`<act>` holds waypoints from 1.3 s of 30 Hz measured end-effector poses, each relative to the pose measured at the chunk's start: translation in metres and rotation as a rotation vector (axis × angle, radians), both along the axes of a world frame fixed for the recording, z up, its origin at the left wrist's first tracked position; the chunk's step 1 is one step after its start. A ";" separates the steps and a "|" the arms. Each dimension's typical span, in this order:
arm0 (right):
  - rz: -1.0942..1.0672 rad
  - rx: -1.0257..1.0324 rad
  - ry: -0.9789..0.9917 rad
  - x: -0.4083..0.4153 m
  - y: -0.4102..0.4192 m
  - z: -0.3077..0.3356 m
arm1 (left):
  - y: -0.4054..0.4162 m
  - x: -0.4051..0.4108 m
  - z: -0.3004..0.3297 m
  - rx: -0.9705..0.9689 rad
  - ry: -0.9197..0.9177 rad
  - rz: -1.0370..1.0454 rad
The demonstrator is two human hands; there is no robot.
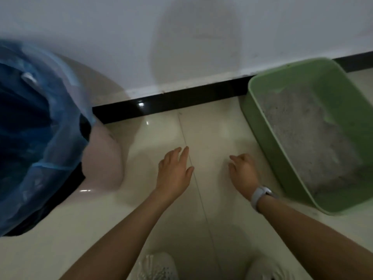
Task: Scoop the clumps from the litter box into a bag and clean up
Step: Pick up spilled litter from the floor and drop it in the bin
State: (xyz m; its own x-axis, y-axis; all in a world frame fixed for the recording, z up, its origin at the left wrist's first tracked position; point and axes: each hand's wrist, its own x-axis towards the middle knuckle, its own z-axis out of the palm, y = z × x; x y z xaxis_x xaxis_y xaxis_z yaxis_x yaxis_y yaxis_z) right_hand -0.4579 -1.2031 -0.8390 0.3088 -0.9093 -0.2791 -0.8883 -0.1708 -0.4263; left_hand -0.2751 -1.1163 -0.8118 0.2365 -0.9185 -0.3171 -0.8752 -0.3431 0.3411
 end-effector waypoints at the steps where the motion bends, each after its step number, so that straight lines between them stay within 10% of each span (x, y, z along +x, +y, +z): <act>1: -0.003 -0.024 0.002 -0.003 0.011 -0.011 | 0.002 -0.005 -0.012 0.051 0.002 -0.008; 15: 0.074 -0.137 0.281 0.044 0.051 -0.059 | 0.018 0.000 -0.085 -0.192 -0.128 -0.146; 39: 0.503 -0.091 0.154 0.065 -0.002 -0.041 | 0.014 0.013 -0.089 -0.251 -0.051 -0.137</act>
State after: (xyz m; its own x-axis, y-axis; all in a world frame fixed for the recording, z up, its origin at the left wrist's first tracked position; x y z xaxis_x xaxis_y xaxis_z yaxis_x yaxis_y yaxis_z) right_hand -0.3933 -1.2046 -0.8796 0.6747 -0.6819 -0.2826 -0.7381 -0.6219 -0.2615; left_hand -0.2617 -1.1022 -0.9004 0.1147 -0.9912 -0.0663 -0.9256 -0.1309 0.3552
